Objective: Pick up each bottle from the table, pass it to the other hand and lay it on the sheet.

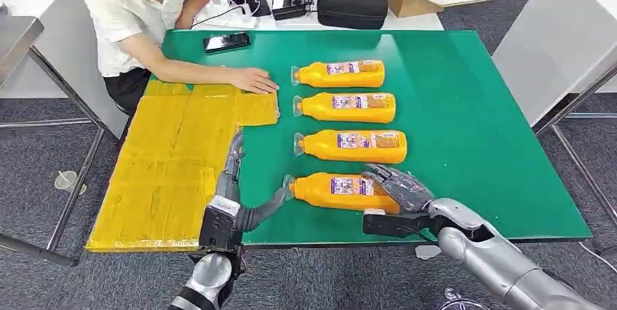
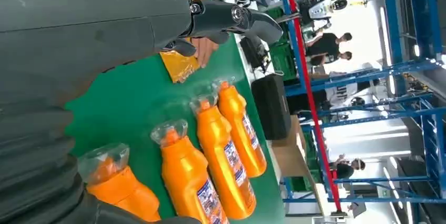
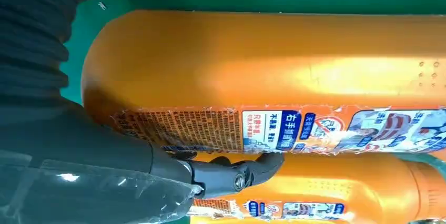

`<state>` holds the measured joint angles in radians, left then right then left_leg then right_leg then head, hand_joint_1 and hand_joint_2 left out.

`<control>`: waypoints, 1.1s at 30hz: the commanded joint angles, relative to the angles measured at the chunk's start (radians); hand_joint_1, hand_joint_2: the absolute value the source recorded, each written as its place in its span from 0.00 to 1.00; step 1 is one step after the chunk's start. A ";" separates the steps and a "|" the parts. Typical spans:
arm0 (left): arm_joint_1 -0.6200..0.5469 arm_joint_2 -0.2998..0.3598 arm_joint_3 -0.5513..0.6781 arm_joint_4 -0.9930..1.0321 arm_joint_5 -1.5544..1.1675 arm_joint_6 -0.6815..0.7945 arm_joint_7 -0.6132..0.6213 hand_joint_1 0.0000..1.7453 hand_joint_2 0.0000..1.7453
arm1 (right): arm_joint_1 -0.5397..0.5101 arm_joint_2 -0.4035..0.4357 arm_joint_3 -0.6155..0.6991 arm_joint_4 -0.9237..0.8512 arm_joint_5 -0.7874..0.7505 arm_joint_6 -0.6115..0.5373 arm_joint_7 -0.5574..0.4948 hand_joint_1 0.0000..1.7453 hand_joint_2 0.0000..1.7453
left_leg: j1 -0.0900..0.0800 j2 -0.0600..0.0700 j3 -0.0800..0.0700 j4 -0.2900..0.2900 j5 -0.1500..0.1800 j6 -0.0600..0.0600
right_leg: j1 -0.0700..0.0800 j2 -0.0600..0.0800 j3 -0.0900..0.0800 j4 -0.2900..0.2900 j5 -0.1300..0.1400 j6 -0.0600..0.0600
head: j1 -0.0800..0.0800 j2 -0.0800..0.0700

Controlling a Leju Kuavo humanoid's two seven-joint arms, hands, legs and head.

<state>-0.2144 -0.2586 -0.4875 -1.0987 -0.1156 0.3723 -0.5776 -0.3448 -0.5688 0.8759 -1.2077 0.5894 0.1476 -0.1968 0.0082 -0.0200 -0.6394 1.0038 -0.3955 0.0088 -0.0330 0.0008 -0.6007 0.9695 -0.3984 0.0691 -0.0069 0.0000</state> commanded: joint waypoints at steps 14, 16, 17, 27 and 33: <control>-0.017 0.027 -0.036 0.020 0.015 -0.004 -0.001 0.00 1.00 | 0.120 0.200 -0.226 0.186 -0.026 -0.068 -0.064 1.00 1.00 | 0.002 0.002 0.011 -0.001 -0.004 0.000 | 0.003 -0.001 0.011 -0.002 -0.001 -0.004 | 0.000 0.000; -0.018 0.028 -0.038 0.021 0.017 -0.006 -0.002 0.00 1.00 | 0.123 0.213 -0.248 0.201 -0.036 -0.058 -0.070 1.00 1.00 | 0.002 0.002 0.011 -0.002 -0.003 0.000 | 0.003 -0.001 0.011 -0.003 -0.001 -0.004 | 0.000 0.000; -0.018 0.028 -0.038 0.021 0.017 -0.006 -0.002 0.00 1.00 | 0.123 0.213 -0.248 0.201 -0.036 -0.058 -0.070 1.00 1.00 | 0.002 0.003 0.011 -0.001 -0.003 0.000 | 0.002 -0.001 0.010 -0.002 -0.001 -0.003 | 0.000 0.000; -0.018 0.028 -0.038 0.021 0.017 -0.006 -0.002 0.00 1.00 | 0.123 0.213 -0.248 0.201 -0.036 -0.058 -0.070 1.00 1.00 | 0.001 0.003 0.010 -0.001 -0.003 0.001 | 0.002 0.000 0.009 -0.002 -0.001 -0.002 | 0.000 0.000; -0.018 0.028 -0.038 0.021 0.017 -0.006 -0.002 0.00 1.00 | 0.123 0.213 -0.248 0.201 -0.036 -0.058 -0.070 1.00 1.00 | 0.002 0.003 0.012 -0.001 -0.004 0.001 | 0.002 -0.001 0.011 -0.002 -0.001 -0.003 | 0.000 0.000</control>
<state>-0.2117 -0.2586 -0.5001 -1.0994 -0.1019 0.3704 -0.5806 -0.2559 -0.3891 0.6260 -1.0914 0.5528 0.0725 -0.2716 0.0087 -0.0167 -0.6301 1.0036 -0.3986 0.0098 -0.0327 0.0017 -0.5930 0.9691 -0.3987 0.0688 -0.0069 0.0000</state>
